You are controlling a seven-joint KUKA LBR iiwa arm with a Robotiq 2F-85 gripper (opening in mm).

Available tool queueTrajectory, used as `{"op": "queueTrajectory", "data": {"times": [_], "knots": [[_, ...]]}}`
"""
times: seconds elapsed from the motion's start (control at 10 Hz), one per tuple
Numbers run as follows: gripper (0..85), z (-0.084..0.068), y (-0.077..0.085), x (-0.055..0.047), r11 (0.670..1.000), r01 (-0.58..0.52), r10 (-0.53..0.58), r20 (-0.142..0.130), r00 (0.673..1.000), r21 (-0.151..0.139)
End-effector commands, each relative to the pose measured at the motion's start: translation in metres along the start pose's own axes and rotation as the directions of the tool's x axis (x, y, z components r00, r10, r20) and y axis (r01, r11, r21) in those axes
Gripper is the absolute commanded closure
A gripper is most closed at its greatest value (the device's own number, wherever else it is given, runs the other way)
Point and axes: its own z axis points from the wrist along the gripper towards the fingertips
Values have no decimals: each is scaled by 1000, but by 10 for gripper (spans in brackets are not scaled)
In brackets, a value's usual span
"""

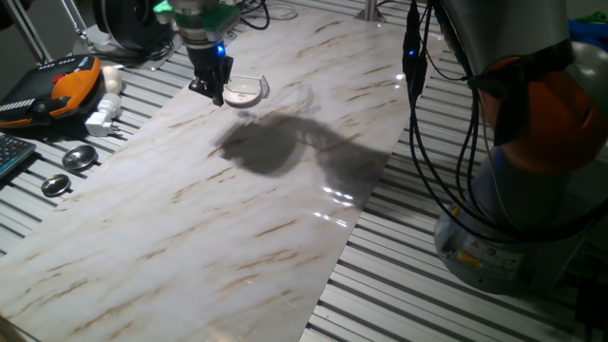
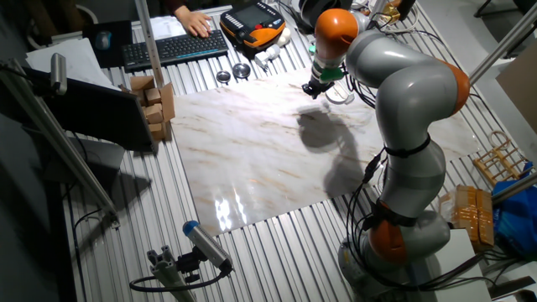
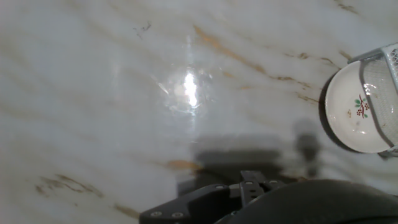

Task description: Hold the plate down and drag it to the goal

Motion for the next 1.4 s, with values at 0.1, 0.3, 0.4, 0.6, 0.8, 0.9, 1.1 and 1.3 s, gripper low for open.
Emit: {"op": "queueTrajectory", "data": {"times": [0.1, 0.3, 0.4, 0.6, 0.8, 0.9, 1.1, 1.3], "knots": [[850, -2, -1, 2, 1000, 12, -12, 0, 1000, -2], [850, -2, -5, -2, 1000, 12, -12, -5, 1000, -11], [850, 0, -5, -4, 1000, 11, -12, -13, 1000, -14], [850, 3, -4, -6, 1000, 10, -10, -13, 1000, -11], [850, 4, -3, -6, 1000, 10, -10, -8, 1000, -6], [850, 3, -3, -6, 1000, 13, -13, -9, 1000, -5], [850, 4, -3, -7, 1000, 15, -15, -9, 1000, -5], [850, 6, -4, -11, 1000, 11, -11, 2, 1000, 4]]}}
